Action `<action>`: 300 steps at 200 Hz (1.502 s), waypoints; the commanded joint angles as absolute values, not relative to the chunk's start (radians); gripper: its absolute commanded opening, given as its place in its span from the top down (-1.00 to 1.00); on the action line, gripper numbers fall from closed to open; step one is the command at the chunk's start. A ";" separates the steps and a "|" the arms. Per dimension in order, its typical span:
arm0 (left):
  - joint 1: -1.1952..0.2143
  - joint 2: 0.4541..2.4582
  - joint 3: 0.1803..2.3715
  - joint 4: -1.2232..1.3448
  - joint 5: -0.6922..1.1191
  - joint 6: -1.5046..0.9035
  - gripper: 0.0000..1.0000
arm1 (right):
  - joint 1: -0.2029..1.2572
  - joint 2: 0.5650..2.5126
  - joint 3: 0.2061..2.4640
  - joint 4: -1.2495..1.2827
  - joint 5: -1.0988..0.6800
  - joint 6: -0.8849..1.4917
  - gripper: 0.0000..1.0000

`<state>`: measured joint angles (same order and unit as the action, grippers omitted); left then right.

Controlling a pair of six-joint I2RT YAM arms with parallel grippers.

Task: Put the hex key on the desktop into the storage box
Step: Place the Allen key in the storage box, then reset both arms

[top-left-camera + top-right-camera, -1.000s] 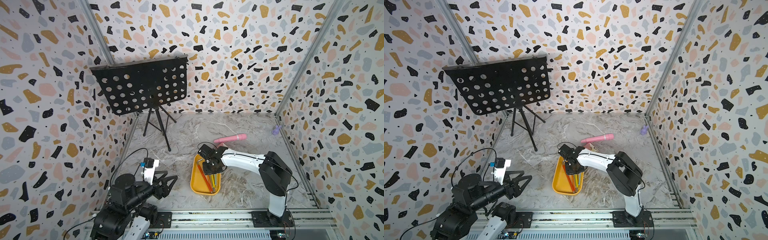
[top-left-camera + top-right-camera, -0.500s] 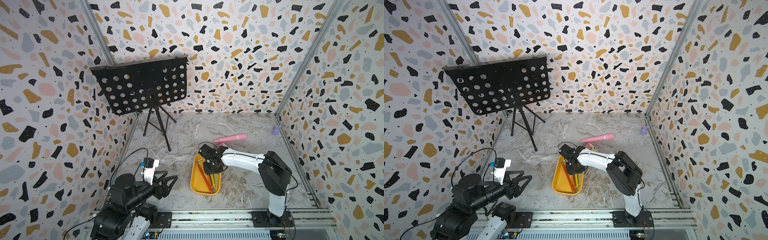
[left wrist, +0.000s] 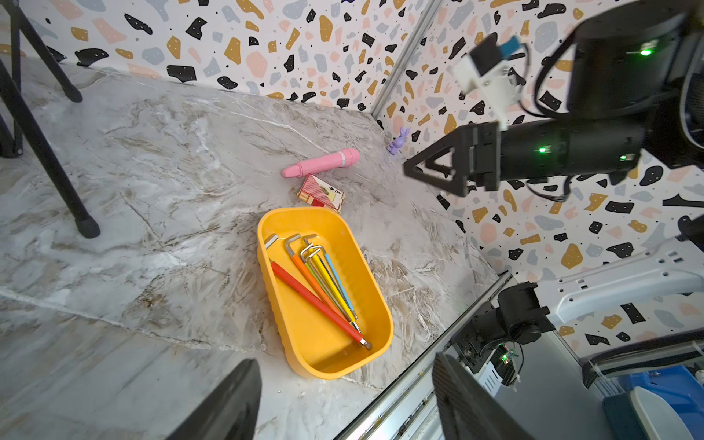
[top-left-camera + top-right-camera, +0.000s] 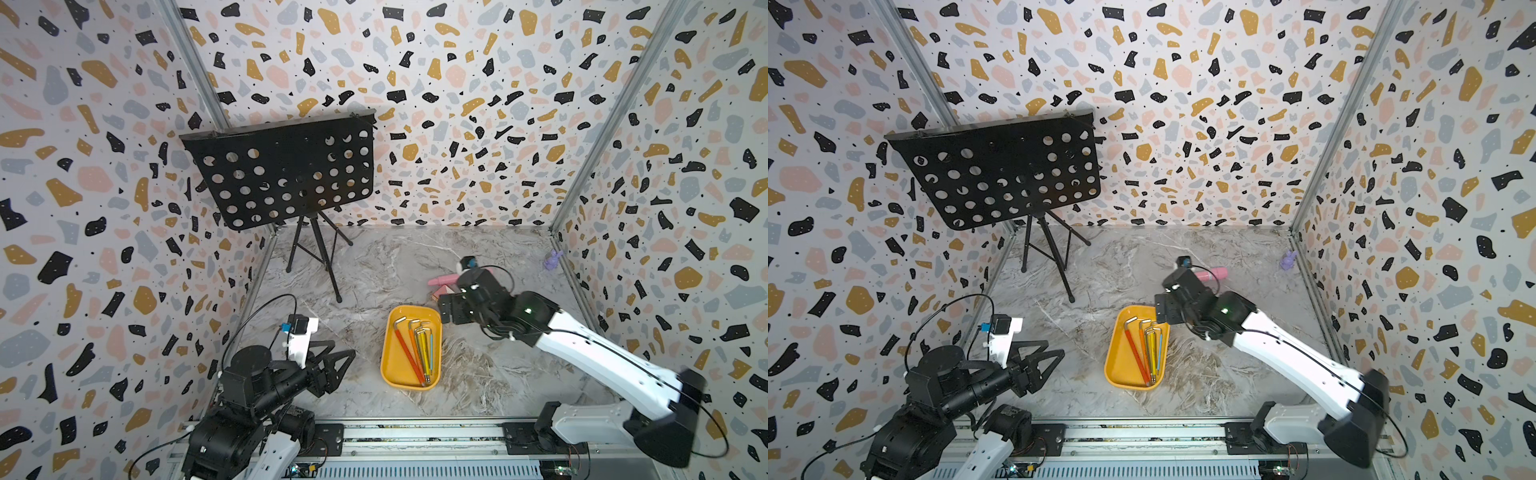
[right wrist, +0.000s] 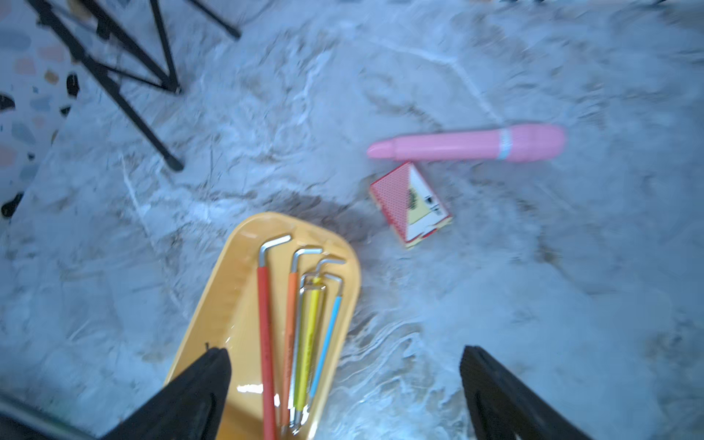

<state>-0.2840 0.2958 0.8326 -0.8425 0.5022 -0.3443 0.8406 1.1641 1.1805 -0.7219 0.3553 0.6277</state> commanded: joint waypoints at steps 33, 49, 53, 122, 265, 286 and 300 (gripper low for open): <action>-0.277 0.321 0.828 -0.797 0.442 -0.357 -0.55 | 0.729 0.922 0.951 -0.833 0.668 0.546 -1.00; -0.278 0.347 0.835 -0.813 0.400 -0.361 -0.58 | 0.721 0.885 0.906 -0.855 0.786 0.594 -0.99; -0.277 0.356 0.837 -0.819 0.383 -0.363 -0.60 | 0.716 0.874 0.896 -0.858 0.806 0.601 -0.99; -0.275 0.404 0.850 -0.846 0.287 -0.380 -0.64 | 0.667 0.772 0.517 -0.352 1.007 0.371 -1.00; -0.275 0.427 0.866 -0.890 0.196 -0.405 -1.00 | 0.402 1.356 0.224 1.058 0.845 -0.129 -1.00; -0.276 0.418 0.866 -0.890 0.201 -0.405 -1.00 | 0.396 1.503 0.239 1.252 0.842 -0.256 -1.00; -0.275 0.417 0.865 -0.890 0.196 -0.406 -1.00 | 0.364 1.598 0.192 1.423 0.814 -0.234 -0.99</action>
